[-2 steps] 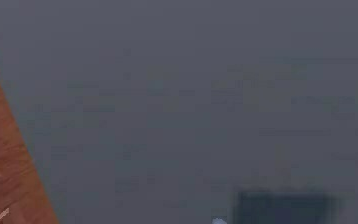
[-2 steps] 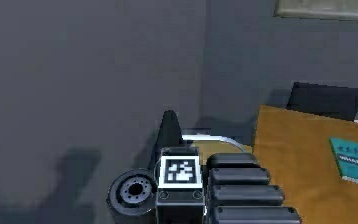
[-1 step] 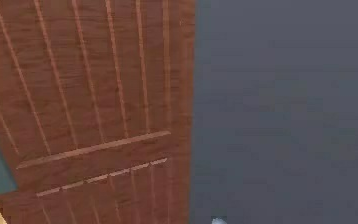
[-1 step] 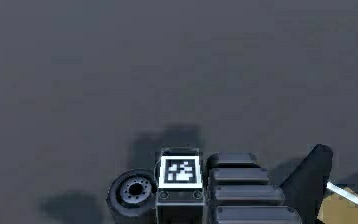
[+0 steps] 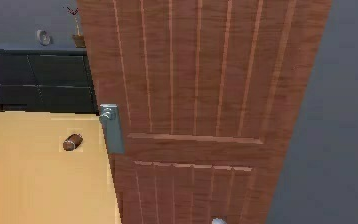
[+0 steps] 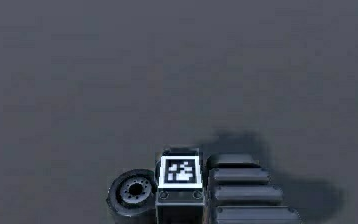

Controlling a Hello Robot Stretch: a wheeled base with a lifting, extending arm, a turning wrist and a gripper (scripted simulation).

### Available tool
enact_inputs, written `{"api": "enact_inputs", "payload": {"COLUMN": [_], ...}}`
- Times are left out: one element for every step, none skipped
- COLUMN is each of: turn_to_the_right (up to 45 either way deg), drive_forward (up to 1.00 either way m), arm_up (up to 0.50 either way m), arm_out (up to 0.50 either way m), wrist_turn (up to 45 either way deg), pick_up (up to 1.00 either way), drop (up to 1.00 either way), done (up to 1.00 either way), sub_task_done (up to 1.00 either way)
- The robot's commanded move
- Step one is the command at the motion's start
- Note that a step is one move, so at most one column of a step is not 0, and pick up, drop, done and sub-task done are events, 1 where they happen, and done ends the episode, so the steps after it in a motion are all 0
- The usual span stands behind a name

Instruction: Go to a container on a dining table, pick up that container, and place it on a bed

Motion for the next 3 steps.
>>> {"api": "enact_inputs", "payload": {"turn_to_the_right": [0.0,-45.0,-39.0], "drive_forward": [0.15,0.00,0.00], "arm_up": [0.00,0.00,0.00], "arm_out": [0.00,0.00,0.00], "wrist_turn": [0.0,0.0,0.0], "pick_up": [0.00,0.00,0.00], "drop": [0.00,0.00,0.00], "done": [0.00,0.00,0.00], "sub_task_done": [0.00,0.00,0.00]}}
